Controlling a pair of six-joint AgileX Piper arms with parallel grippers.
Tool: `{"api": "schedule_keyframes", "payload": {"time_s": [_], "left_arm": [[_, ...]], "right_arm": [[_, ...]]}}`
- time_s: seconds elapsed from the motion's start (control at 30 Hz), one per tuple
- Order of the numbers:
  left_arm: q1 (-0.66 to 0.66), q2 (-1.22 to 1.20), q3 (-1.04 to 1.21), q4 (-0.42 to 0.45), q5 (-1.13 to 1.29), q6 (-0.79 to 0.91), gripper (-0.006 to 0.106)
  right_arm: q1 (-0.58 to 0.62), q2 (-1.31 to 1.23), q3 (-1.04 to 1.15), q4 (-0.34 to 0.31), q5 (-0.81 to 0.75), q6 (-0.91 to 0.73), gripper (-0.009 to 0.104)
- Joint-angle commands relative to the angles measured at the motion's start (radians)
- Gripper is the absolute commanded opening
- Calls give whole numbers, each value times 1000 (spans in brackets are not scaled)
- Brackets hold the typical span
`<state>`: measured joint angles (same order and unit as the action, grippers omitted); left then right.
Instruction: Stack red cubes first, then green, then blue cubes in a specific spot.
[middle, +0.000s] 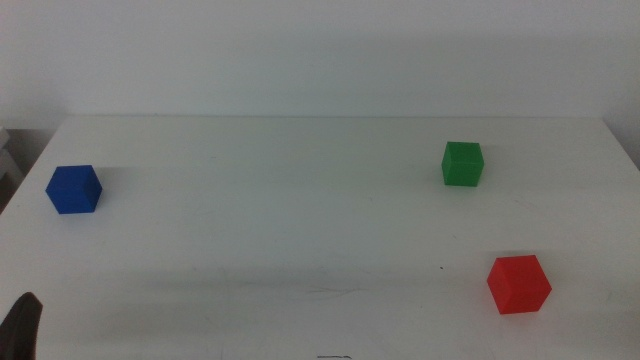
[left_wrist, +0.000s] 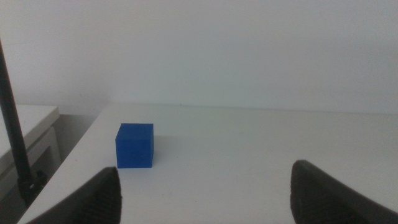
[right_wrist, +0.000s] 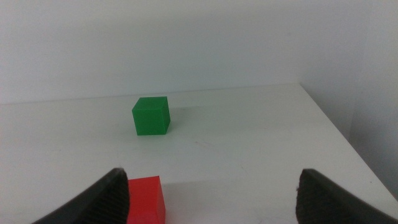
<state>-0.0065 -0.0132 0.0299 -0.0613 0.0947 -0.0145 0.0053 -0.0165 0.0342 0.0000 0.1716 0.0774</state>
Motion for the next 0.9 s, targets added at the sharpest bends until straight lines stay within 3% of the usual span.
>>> {"api": "schedule_keyframes", "payload": {"time_s": [0.0,0.3,0.6,0.87], "left_arm": [[-2,-20,-3,-4,-82,-9,92],[-2,-20,-3,-4,-82,-9,92],[-2,-20,-3,-4,-82,-9,92],[-2,-20,-3,-4,-82,-9,92]], "right_arm": [[-1,-15,-23,-9,-82,-10,94],[-1,184,-208,11,55,-25,94],[-1,728,-754,59,652,-43,94],[-1,942,-895,63,695,-42,94]]}}
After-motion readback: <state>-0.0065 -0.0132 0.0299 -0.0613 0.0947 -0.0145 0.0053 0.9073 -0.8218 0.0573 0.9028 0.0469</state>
